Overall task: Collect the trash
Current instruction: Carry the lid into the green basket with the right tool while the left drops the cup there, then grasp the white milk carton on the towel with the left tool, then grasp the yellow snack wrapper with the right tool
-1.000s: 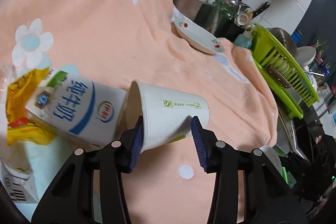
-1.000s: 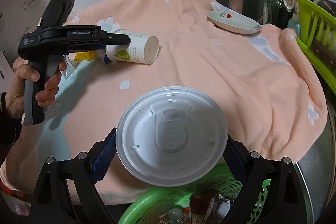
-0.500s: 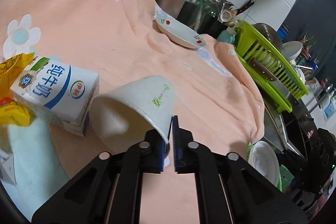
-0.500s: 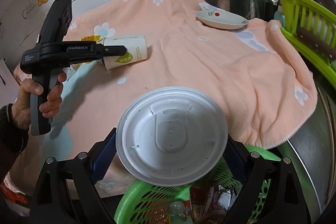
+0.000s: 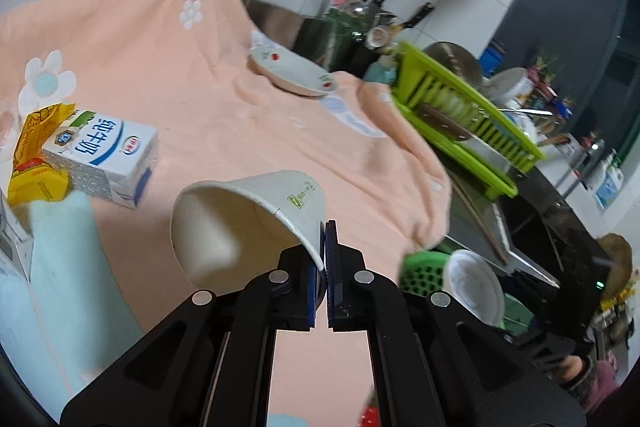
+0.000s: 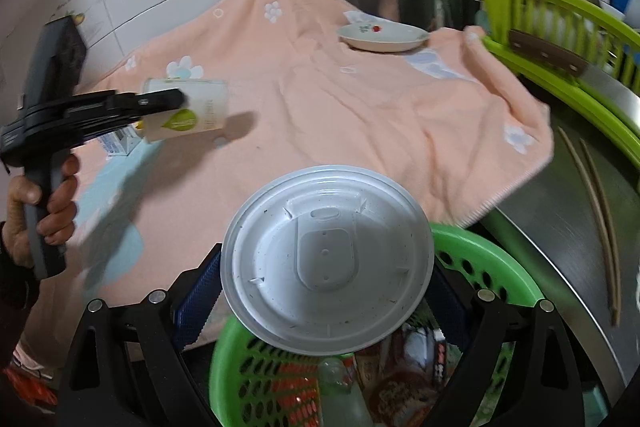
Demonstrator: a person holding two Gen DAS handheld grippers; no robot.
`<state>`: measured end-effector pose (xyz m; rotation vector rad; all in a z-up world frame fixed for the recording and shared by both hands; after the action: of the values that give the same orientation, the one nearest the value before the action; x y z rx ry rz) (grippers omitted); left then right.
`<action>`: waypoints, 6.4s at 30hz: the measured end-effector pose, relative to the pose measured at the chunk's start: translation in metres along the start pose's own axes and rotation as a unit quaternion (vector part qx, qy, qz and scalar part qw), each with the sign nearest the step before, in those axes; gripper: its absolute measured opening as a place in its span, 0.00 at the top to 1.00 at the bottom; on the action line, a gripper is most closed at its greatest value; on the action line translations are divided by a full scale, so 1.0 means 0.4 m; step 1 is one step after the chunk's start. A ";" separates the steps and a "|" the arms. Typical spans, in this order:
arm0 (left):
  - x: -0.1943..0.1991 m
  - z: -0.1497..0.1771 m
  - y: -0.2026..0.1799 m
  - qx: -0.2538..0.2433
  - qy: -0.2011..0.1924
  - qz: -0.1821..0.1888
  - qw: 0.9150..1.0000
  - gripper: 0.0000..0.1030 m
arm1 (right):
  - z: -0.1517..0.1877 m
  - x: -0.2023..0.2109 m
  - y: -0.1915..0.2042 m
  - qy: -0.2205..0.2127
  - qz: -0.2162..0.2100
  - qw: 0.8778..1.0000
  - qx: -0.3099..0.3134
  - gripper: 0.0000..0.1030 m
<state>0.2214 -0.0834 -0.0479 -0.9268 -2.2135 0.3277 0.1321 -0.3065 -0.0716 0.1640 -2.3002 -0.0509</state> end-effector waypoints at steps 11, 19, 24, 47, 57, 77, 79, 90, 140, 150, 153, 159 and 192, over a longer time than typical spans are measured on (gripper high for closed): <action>0.038 0.067 -0.150 -0.038 0.009 0.052 0.998 0.98 | 0.072 0.032 -0.095 0.015 0.046 0.998 -0.040 0.14; 0.031 0.114 -0.227 -0.063 0.029 0.070 0.995 0.98 | 0.094 0.031 -0.138 0.018 0.062 0.996 -0.061 0.11; 0.012 0.145 -0.255 -0.066 0.047 0.080 0.994 0.98 | 0.099 0.047 -0.162 0.011 0.067 0.995 -0.072 0.10; -0.148 0.287 -0.350 -0.084 0.176 0.072 0.978 0.72 | 0.146 0.125 -0.206 -0.019 0.037 0.993 -0.114 0.10; -0.129 0.298 -0.302 -0.059 0.175 0.061 0.981 0.56 | 0.134 0.125 -0.185 -0.023 0.028 0.994 -0.105 0.10; 0.099 0.218 -0.062 0.028 0.046 -0.081 0.995 0.31 | 0.030 0.075 -0.025 -0.022 -0.019 0.999 -0.033 0.10; 0.129 0.209 -0.019 0.049 0.032 -0.093 0.994 0.28 | 0.013 0.063 0.002 -0.021 -0.027 0.999 -0.023 0.10; 0.283 0.160 0.162 0.139 -0.029 -0.167 0.976 0.23 | -0.095 -0.019 0.173 -0.013 -0.071 0.996 0.059 0.10; 0.309 -0.016 0.578 0.386 -0.026 -0.221 0.895 0.44 | -0.258 -0.221 0.423 -0.001 -0.148 0.972 0.181 0.10; 0.364 0.016 0.560 0.343 -0.016 -0.176 0.923 0.57 | -0.364 -0.252 0.531 -0.009 -0.176 0.966 0.191 0.21; 0.377 0.032 0.563 0.339 -0.018 -0.165 0.926 0.58 | -0.403 -0.270 0.570 -0.009 -0.185 0.964 0.191 0.27; 0.397 0.061 0.579 0.343 -0.021 -0.148 0.927 0.59 | -0.478 -0.331 0.668 -0.003 -0.195 0.962 0.193 0.33; 0.399 0.065 0.569 0.303 -0.026 -0.139 0.942 0.59 | -0.537 -0.365 0.763 -0.011 -0.210 0.958 0.197 0.98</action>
<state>0.2433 0.1913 -0.0916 -0.2696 -2.0570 0.8433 0.3570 0.0189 -0.0081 0.8589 -2.2359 0.1929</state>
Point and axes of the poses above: each gripper's, at about its wrist camera, not at the fingertips, and x roughly against the way its jaws point, y to its left, z to its underside, the point moved 1 cm from there along -x, roughly the way its jaws point, and after that the axes turned 7 degrees about z, right-handed, at the moved point
